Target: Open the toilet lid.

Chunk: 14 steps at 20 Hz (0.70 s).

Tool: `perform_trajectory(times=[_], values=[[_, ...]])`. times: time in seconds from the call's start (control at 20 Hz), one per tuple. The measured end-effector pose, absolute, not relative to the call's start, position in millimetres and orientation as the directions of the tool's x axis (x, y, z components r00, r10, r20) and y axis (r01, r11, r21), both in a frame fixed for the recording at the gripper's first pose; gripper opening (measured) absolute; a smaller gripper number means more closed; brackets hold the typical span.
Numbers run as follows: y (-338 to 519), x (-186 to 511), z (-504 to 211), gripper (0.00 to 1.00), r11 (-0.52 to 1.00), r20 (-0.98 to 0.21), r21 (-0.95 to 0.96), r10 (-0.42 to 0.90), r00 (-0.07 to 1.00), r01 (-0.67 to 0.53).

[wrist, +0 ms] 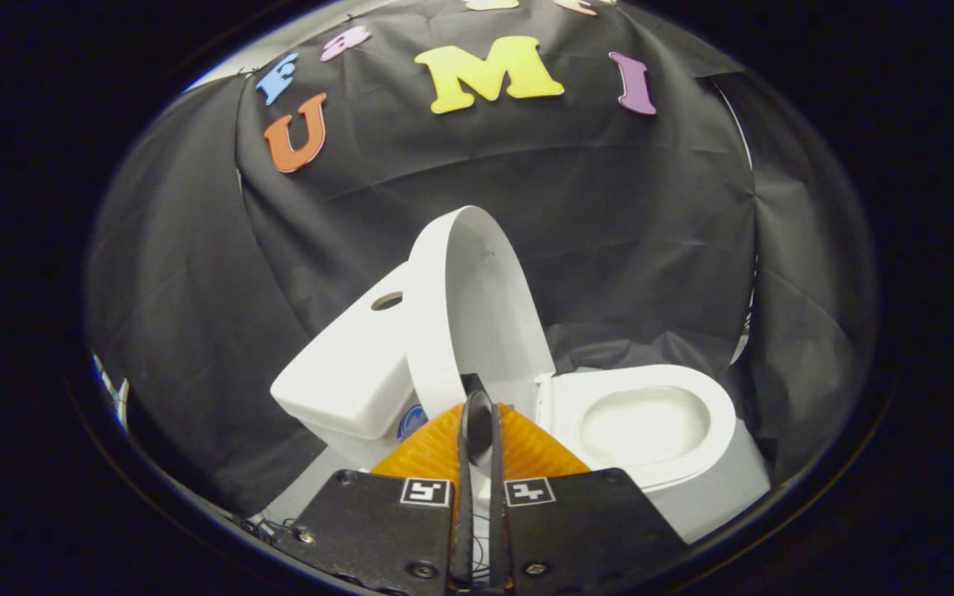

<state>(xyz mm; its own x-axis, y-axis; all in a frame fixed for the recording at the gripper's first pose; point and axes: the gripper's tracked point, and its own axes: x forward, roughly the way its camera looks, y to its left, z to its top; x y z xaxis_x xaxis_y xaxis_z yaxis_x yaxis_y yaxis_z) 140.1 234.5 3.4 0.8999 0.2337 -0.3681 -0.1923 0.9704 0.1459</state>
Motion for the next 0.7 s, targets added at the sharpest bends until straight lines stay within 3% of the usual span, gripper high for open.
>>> perform_trajectory(times=[0.35, 0.45, 0.6, 0.7], values=[[239.8, 139.6, 0.1, 0.15, 0.976, -0.382, 0.001, 0.200, 0.902, -0.216], [240.5, 137.3, -0.9, 0.21, 0.967, -0.369, -0.036, 0.220, 0.903, -0.251], [231.6, 130.5, 9.1, 0.75, 0.957, -0.300, -0.149, 0.197, 0.933, -0.250], [226.6, 120.6, 12.9, 0.85, 0.949, -0.252, -0.186, 0.203, 0.946, -0.254]])
